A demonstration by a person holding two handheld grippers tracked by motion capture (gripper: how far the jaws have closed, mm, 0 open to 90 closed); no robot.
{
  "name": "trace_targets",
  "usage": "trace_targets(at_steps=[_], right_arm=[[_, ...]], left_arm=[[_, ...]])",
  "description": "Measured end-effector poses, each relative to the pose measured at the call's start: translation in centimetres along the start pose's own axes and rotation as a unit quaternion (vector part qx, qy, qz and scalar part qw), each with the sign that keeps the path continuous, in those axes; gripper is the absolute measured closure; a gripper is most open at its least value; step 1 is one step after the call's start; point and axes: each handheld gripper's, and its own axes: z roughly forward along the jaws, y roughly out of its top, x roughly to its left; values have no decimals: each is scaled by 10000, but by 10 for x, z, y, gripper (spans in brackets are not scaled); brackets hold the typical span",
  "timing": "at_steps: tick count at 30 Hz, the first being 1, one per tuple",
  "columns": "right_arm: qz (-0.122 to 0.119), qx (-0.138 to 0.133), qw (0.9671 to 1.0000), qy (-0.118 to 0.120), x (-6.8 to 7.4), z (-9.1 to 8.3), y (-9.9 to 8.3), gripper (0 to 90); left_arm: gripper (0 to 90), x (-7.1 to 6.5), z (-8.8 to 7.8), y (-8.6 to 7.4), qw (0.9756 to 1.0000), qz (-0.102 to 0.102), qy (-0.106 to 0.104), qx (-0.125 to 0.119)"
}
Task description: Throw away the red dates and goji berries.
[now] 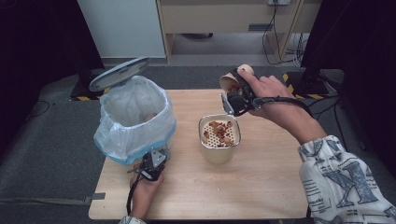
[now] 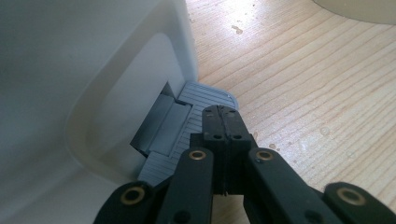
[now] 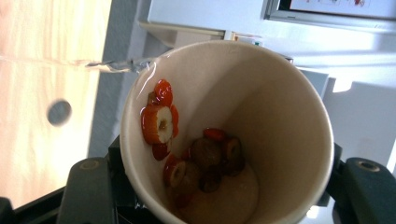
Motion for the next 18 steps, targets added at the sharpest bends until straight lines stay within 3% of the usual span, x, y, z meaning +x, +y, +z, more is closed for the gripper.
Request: trace_targets(at_steps=[3, 7, 13, 18], right_arm=[[-524, 150, 9985, -57, 7, 2, 3, 339], [-895, 201, 9957, -101, 15, 5, 5, 340], [-1114, 258, 9934, -128, 20, 6, 7, 341], [-1071, 236, 9938, -156, 18, 5, 6, 341]], left_arm=[[894, 0, 0, 0, 10000, -5, 0, -1], [894, 0, 0, 0, 10000, 0, 0, 1], [894, 0, 0, 0, 10000, -2, -2, -1], [894, 0, 0, 0, 10000, 2, 2, 0]])
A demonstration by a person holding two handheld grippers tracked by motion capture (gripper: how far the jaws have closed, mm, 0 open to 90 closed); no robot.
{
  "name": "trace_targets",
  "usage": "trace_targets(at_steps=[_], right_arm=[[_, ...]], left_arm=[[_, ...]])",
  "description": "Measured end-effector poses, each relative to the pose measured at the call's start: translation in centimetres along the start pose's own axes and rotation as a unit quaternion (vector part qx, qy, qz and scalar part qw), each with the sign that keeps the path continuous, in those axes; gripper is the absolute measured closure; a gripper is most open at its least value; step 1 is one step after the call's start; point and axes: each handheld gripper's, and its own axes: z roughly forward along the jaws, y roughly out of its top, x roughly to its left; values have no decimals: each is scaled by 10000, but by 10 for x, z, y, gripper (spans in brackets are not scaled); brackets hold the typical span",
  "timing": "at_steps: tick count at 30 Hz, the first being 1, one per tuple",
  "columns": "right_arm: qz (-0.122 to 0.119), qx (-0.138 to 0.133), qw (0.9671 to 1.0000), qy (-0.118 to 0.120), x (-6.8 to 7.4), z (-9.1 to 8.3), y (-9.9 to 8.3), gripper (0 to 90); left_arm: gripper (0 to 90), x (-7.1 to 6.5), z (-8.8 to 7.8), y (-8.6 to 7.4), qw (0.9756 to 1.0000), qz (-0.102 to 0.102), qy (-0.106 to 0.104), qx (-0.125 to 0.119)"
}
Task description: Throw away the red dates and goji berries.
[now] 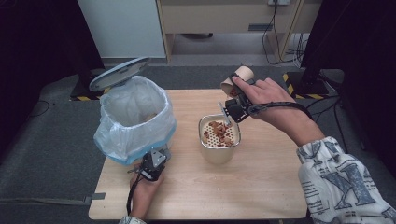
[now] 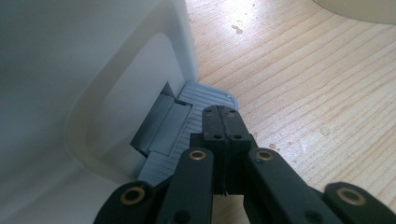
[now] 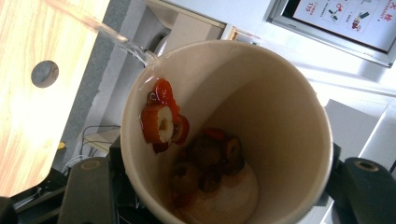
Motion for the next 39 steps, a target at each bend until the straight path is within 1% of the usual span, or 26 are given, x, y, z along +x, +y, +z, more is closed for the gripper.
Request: trace_targets(at_steps=[1, 2, 6, 10, 14, 15, 16, 17, 18, 19, 20, 22, 24, 26, 29, 30, 35, 37, 39], right_arm=[[-16, 9, 10000, -19, 0, 0, 0, 341], [-90, 47, 9999, -31, 0, -1, 0, 341], [-171, 86, 9998, -57, 2, -1, -1, 341], [-75, 59, 9999, -80, -1, -1, -2, 341], [94, 26, 9999, -117, -4, -2, -3, 341], [71, 55, 9999, -111, -3, -2, -1, 342], [6, 53, 9999, -87, 0, 0, 1, 343], [-198, 64, 9998, -10, 7, 1, 6, 344], [-521, 44, 9986, 122, 16, 4, 11, 345], [-781, 48, 9967, 212, 22, 6, 15, 345], [-782, 80, 9967, 195, 24, 8, 14, 345], [-534, 118, 9984, 125, 20, 8, 10, 345], [-567, 144, 9983, 74, 19, 7, 9, 345], [-645, 122, 9978, 119, 21, 7, 9, 345], [-559, 128, 9983, 139, 23, 8, 9, 345], [-562, 118, 9982, 145, 23, 8, 9, 344], [-428, 92, 9989, 177, 21, 8, 8, 344], [-238, 80, 9995, 208, 22, 8, 6, 343], [-102, 55, 9997, 217, 23, 9, 5, 343]], left_arm=[[894, 0, 0, 0, 10000, -7, -2, -1], [894, 0, 0, 0, 10000, -2, 1, 1], [894, 0, 0, 0, 10000, -3, 0, 0], [894, 0, 0, 0, 10000, 1, 2, 1], [894, 0, 0, 0, 10000, 2, 5, 2], [894, 0, 0, 0, 10000, -1, 2, 2], [894, 0, 0, 0, 10000, -11, 0, -5], [894, 0, 0, 0, 10000, -7, 1, 2], [894, 0, 0, 0, 10000, -1, 6, 4], [894, 0, 0, 0, 10000, -4, 3, 3], [894, 0, 0, 0, 10000, -14, -1, 1], [894, 0, 0, 0, 10000, -7, 1, 3], [894, 0, 0, 0, 10000, -15, -8, 0], [894, 0, 0, 0, 10000, -9, 2, 4], [895, 0, 0, 0, 10000, -5, 2, 5], [894, 0, 0, 0, 10000, -7, 6, 3], [894, 0, 0, 0, 10000, -16, -8, 1], [894, 0, 0, 0, 10000, -10, -1, 0], [895, 0, 0, 0, 10000, -10, -4, 1]])
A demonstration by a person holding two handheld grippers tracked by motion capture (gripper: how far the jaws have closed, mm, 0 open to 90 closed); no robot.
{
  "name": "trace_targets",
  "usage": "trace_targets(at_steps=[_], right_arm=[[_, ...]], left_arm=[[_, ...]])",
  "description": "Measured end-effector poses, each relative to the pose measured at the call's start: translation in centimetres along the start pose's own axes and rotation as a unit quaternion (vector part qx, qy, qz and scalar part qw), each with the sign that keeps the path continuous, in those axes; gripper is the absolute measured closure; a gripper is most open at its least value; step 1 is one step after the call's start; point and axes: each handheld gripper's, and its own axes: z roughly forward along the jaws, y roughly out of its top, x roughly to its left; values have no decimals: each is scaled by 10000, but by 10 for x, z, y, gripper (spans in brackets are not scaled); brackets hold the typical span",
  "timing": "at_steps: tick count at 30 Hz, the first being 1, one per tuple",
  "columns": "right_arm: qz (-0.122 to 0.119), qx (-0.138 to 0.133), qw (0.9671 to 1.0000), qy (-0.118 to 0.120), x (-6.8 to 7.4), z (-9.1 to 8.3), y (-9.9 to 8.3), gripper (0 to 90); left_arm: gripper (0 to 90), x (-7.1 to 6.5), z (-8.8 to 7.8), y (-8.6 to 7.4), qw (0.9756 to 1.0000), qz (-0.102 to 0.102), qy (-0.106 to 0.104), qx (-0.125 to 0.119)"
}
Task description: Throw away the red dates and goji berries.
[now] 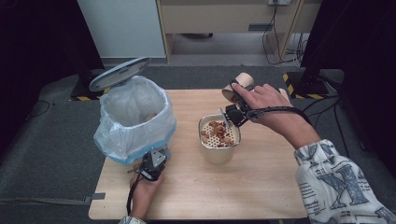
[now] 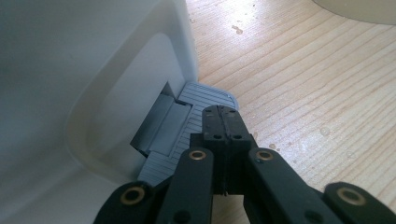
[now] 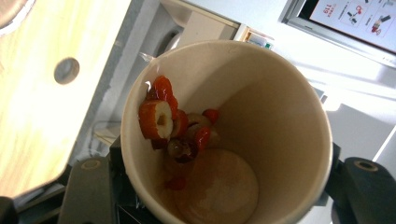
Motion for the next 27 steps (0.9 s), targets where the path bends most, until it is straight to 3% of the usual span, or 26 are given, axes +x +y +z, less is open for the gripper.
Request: trace_targets(at_steps=[23, 24, 25, 27], right_arm=[[435, -101, 9990, -37, -1, -2, -4, 341], [391, -81, 9992, -68, 0, -1, -2, 342], [135, -10, 9999, -63, 5, 1, 3, 344], [-734, 10, 9971, 208, 23, 6, 17, 347]], left_arm=[[894, 0, 0, 0, 10000, 4, 9, 0], [894, 0, 0, 0, 10000, 6, 11, 1], [894, 0, 0, 0, 10000, 10, 13, 1], [894, 0, 0, 0, 10000, -4, 1, -1]])
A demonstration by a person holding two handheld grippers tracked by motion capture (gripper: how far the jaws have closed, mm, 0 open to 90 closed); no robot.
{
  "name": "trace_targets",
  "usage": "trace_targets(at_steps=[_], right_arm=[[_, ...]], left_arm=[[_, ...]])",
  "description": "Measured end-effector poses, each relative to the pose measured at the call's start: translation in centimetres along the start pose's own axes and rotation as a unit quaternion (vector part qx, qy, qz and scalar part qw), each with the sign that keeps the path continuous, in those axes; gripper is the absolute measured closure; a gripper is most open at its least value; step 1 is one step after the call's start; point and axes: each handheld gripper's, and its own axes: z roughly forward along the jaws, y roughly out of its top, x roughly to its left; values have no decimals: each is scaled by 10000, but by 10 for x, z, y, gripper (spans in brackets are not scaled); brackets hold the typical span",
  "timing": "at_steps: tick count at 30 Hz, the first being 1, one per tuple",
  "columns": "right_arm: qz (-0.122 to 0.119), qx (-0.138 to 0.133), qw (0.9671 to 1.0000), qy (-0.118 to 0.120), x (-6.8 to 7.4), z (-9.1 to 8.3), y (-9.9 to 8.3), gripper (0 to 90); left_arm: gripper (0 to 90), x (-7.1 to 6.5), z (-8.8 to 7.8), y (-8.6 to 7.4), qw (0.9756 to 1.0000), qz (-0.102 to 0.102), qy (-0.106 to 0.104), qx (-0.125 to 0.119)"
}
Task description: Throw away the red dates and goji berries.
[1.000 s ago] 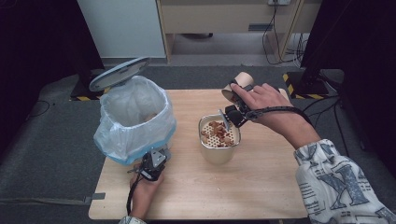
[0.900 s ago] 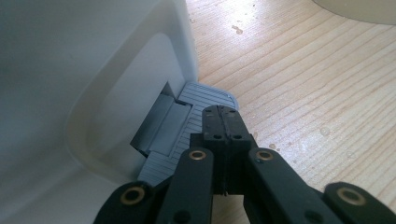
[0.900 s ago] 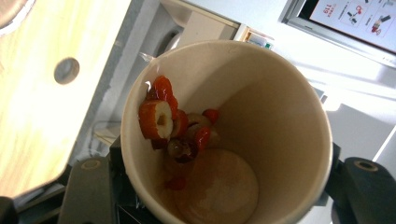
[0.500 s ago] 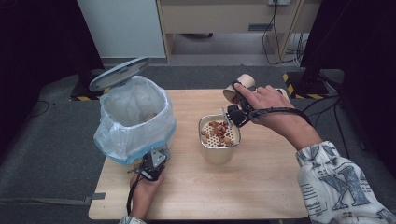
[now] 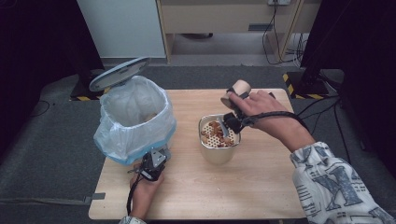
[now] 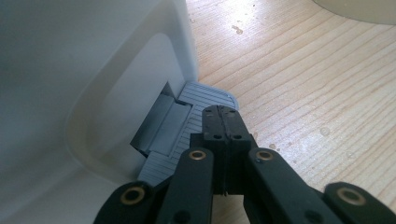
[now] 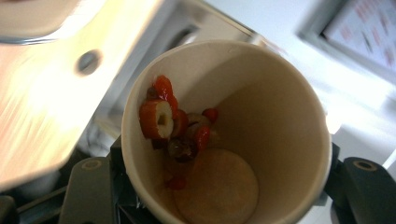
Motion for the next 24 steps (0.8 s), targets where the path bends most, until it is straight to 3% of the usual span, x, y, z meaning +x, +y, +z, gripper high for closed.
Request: trace_targets(at_steps=[1, 2, 4, 5, 7, 8, 12, 16, 24], right_arm=[[-343, 19, 9994, 75, 4, 2, 5, 347], [-294, 23, 9995, 90, 4, 3, 5, 346], [410, 52, 9991, -109, -7, 2, -3, 346], [473, 47, 9988, -125, -10, 2, -5, 346], [55, 53, 10000, -18, -5, 1, -1, 346], [24, -13, 10000, 39, -1, 0, 1, 345], [815, -105, 9966, 16, -8, -1, -7, 343], [842, -150, 9963, 67, -6, -1, -10, 341], [1526, -336, 9874, 258, -5, -2, -22, 340]], left_arm=[[894, 0, 0, 0, 10000, 8, 3, 1], [894, 0, 0, 0, 10000, 9, 2, 1], [894, 0, 0, 0, 10000, 9, -3, 1], [894, 0, 0, 0, 10000, 16, 2, -1], [894, 0, 0, 0, 10000, 13, 6, 0], [894, 0, 0, 0, 10000, 11, 5, 1], [894, -1, 0, 0, 10000, 19, 19, 3], [894, 0, 0, 0, 10000, 3, 4, -1], [894, 0, 0, 0, 10000, -6, 0, -14]])
